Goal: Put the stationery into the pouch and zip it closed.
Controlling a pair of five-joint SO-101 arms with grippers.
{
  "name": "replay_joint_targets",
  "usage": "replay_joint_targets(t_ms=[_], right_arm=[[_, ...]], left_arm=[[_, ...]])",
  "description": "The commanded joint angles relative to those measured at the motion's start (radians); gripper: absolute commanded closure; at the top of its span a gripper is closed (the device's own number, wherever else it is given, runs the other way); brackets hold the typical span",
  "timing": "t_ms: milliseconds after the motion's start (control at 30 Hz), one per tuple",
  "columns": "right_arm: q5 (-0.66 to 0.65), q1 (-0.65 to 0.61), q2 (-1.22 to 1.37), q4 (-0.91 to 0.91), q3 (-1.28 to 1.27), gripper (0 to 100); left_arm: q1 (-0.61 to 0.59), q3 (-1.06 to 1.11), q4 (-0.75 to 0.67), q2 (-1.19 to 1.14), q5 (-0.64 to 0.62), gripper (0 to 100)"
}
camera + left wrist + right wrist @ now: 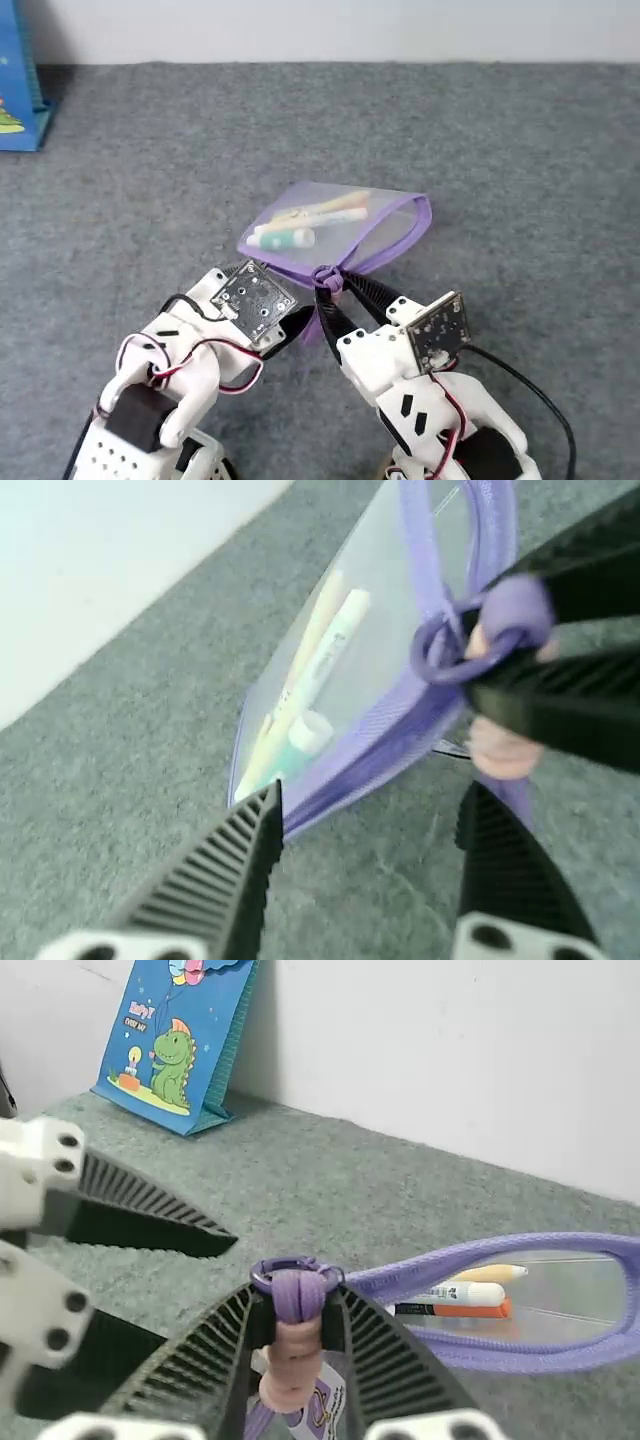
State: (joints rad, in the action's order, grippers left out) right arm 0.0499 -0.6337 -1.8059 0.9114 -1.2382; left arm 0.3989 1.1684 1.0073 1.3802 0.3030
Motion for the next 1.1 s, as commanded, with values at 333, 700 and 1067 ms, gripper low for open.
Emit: replay_joint_targets(t_ms=[333, 700, 1067], right_arm=[[0.002, -0.001, -0.01, 0.05, 0.091, 99.1], [0.002, -0.018, -0.01, 0.074, 0.095, 99.1], [0.002, -0.021, -0.01, 0.094, 0.095, 99.1]], left_arm=[[0.009, 0.073, -0.256, 0.006, -0.066, 73], [0.183, 0.13, -0.301, 0.005, -0.06, 82], [0.181, 0.208, -0.414, 0.011, -0.06, 99]])
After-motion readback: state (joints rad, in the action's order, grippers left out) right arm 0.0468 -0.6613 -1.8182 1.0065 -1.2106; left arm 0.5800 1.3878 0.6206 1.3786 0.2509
